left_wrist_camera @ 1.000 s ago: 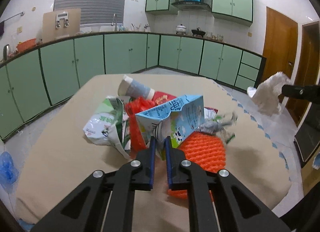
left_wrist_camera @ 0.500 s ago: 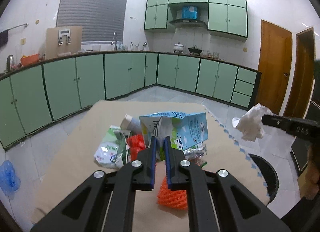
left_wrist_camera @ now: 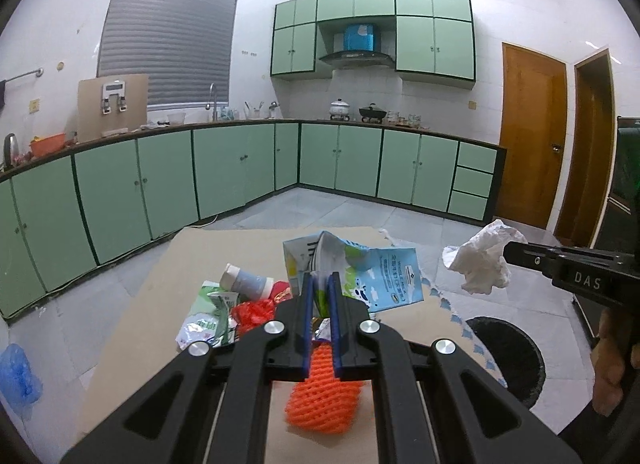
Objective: Collect trash
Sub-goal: 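Carry the milk carton and tissue with both grippers to the black bin, then open both grippers over the bin to drop the carton and tissue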
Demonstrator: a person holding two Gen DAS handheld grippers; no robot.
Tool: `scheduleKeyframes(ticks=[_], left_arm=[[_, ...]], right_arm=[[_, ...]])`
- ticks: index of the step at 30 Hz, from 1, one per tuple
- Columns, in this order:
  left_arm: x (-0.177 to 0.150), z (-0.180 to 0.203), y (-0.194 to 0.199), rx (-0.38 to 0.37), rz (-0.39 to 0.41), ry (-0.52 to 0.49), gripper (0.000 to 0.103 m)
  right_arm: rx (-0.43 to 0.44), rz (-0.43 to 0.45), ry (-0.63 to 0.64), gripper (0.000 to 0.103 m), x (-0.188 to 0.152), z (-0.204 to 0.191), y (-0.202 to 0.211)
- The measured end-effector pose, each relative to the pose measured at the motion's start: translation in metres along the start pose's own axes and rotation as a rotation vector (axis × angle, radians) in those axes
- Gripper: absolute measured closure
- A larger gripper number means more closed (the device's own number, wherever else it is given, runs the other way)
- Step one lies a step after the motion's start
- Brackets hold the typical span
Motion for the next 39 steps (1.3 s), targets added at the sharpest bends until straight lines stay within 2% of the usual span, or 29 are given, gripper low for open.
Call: scheduleKeyframes(ticks=[13,25,31,35,39], left_arm=[[0.009,0.050,-0.020,-0.082,-0.008,-0.057,0.096],[0.013,0.143,-0.062,-0.217,-0.030,-0.116,0.096],[0.008,0.204,-0.093,-0.302,-0.059,-0.148,0.097],[-0.001,0.246,-0.115,-0.359,-0.087,-0.167,0.103],[-0.026,0.299,-0.167,-0.425,-0.150,-0.218,0.103]], right_arm=[[-0.074,0.029,-0.041,0.097,0.005,0.052,0.026],[-0.207,0.029,-0.121,0.097,-0.011,0.149,0.047],[-0.289,-0.009,-0.172,0.097,-0.038,0.210,0.045],[-0.336,-0.045,-0.197,0.097,-0.060,0.245,0.037],[-0.412,-0.147,-0.209,0.097,-0.103,0.296,-0.007]])
Point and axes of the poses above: each gripper's, at about its wrist camera, not at the fingertips, and y roughly against the way its jaws point, z to its right, x to its top, the point moved 8 cm from there along -y, roughly the way its jaws point, and after that the axes turned 4 degrees about -x, right-handed, at the moved point
